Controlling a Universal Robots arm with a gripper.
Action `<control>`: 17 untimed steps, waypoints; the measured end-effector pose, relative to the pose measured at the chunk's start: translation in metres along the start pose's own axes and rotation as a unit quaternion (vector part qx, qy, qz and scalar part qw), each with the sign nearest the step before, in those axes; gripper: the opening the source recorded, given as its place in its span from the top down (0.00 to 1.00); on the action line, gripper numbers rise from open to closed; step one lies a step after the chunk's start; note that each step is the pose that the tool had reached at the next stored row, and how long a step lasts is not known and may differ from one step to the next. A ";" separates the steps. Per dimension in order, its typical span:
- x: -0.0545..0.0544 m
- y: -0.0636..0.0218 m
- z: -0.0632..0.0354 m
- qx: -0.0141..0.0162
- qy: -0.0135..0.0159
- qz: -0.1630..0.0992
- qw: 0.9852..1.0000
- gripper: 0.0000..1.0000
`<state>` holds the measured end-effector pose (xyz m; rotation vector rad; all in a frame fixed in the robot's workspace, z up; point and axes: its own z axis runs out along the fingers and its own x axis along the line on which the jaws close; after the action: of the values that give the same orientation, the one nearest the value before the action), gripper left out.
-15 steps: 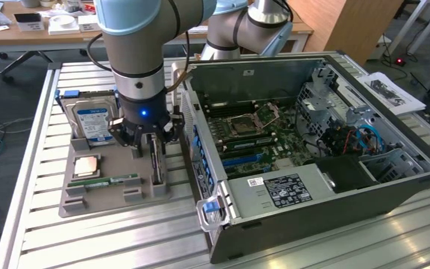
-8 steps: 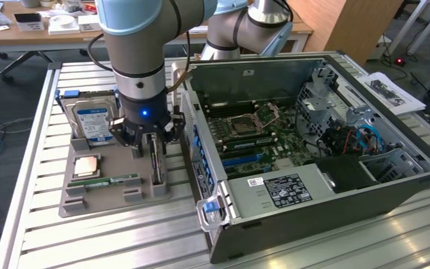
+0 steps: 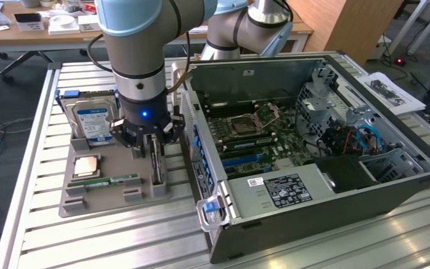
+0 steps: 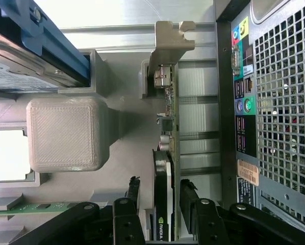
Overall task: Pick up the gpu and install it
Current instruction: 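Pick up the gpu and move the gpu toward the slot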
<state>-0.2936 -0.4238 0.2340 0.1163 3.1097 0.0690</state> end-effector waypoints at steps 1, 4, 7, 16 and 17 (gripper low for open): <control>0.000 0.0000 0.0000 0.000 0.000 0.000 1.000 0.55; 0.000 0.0000 0.0000 0.000 0.000 0.000 1.000 0.55; 0.000 -0.0001 0.0003 0.000 0.000 0.000 1.000 0.55; -0.001 0.0000 0.0025 0.000 0.000 0.000 1.000 0.55; -0.001 -0.0001 0.0024 0.000 0.000 0.000 1.000 0.55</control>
<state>-0.2928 -0.4238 0.2315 0.1162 3.1095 0.0691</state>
